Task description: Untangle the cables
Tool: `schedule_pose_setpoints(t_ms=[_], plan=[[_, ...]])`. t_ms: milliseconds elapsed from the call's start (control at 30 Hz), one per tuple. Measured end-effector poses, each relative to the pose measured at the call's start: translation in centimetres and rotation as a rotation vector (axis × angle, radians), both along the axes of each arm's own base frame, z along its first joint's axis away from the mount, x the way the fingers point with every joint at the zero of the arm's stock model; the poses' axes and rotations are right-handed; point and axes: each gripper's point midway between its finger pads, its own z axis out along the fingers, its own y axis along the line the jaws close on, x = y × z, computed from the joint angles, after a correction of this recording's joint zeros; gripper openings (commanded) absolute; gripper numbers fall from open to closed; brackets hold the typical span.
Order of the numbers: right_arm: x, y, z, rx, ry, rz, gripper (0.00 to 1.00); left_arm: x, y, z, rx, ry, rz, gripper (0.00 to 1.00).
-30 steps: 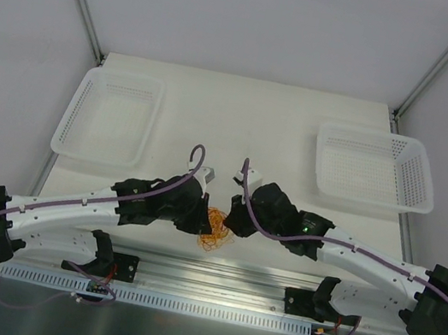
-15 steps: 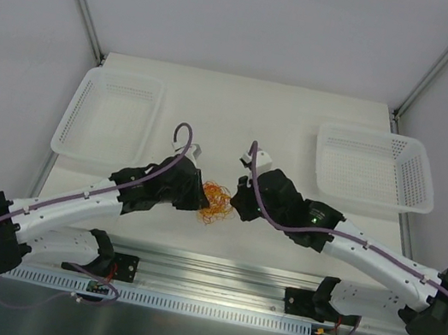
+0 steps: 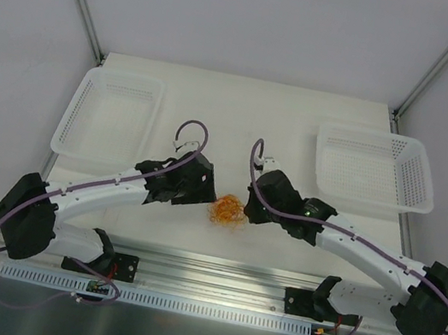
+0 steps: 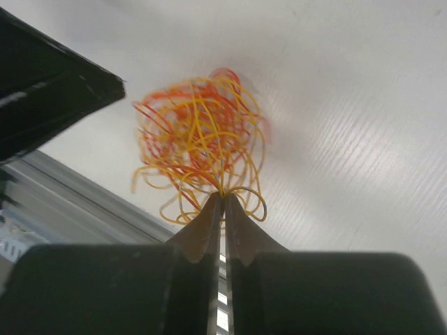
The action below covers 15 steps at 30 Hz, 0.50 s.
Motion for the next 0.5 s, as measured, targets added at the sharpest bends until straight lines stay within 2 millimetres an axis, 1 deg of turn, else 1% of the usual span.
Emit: schedule_pose_setpoints(t_ms=[33,67,133,233,300,400,500], plan=[[-0.3,-0.1,-1.3,-0.02,0.032,-0.004,0.19,0.0,0.0,-0.4,0.014,0.009,-0.005,0.75],[-0.6,-0.2,-2.4,-0.036,0.063,-0.014,0.29,0.0,-0.1,-0.7,0.023,0.016,-0.01,0.75],[-1.0,-0.6,-4.3,-0.079,0.11,-0.022,0.42,-0.1,-0.1,-1.2,0.037,0.03,-0.022,0.75],[-1.1,-0.3,-5.5,-0.109,0.145,-0.012,0.46,-0.4,-0.3,-2.2,0.056,0.059,-0.05,0.75],[-1.2,-0.1,-5.5,-0.12,0.154,0.012,0.48,-0.9,-0.6,-2.8,0.056,0.09,-0.071,0.75],[-0.8,0.5,-4.2,-0.127,0.136,0.057,0.49,-1.5,-1.2,-3.3,0.039,0.13,-0.099,0.75],[0.3,1.1,-2.4,-0.105,0.097,0.086,0.49,-1.7,-1.8,-2.8,0.005,0.129,-0.115,0.75]])
